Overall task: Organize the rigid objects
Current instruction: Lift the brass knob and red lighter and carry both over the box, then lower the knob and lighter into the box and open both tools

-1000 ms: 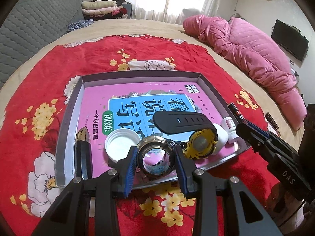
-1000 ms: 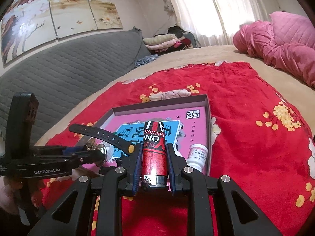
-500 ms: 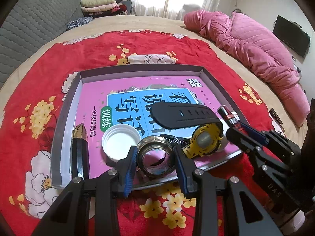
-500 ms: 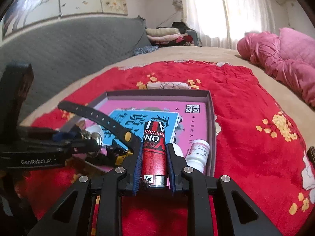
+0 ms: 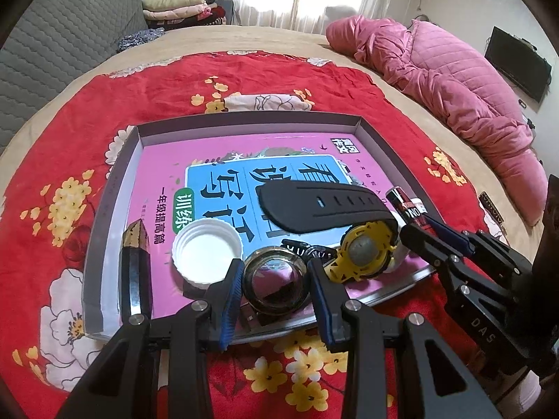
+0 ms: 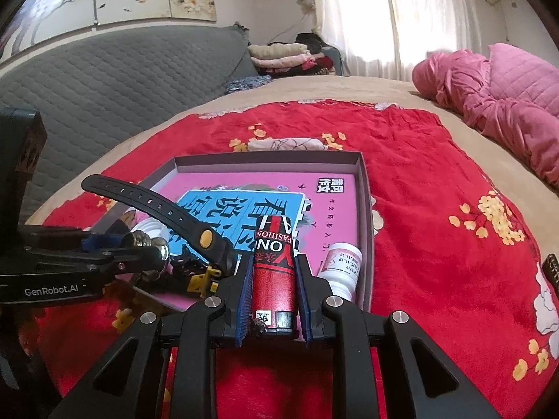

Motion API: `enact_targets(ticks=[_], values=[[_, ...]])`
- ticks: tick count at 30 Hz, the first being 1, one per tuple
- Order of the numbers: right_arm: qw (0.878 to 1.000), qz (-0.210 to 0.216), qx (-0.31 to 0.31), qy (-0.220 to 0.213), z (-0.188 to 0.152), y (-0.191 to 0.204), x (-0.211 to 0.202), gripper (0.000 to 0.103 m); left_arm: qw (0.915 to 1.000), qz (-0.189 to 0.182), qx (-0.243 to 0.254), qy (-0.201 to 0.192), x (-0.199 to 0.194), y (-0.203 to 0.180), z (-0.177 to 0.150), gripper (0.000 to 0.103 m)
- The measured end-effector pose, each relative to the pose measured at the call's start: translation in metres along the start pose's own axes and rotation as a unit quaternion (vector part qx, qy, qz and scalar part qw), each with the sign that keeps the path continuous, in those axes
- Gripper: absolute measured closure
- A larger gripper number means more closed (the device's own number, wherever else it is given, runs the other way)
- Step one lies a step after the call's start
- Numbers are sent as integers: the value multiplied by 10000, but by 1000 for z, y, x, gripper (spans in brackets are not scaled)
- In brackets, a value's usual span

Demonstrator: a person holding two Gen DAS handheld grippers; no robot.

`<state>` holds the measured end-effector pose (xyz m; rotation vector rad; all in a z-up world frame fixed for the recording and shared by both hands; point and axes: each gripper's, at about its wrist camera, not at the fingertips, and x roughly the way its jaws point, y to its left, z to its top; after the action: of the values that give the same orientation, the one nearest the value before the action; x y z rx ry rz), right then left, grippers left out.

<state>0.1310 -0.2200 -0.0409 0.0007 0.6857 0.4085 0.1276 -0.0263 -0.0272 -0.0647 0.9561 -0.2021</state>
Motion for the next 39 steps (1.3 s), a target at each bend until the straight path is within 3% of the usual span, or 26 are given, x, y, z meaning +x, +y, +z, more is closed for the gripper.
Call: enact_targets(ticks=[17, 33, 39], values=[[9999, 97, 102, 63, -4, -1, 6, 79, 9999, 29, -110, 96, 4, 4, 1, 66], [9996, 213, 180, -9, -3, -1, 4, 71, 9992, 43, -315, 224, 6, 14, -4, 65], [9996, 231, 160, -81, -2, 1, 0, 69, 9993, 97, -307, 204, 5, 14, -4, 61]])
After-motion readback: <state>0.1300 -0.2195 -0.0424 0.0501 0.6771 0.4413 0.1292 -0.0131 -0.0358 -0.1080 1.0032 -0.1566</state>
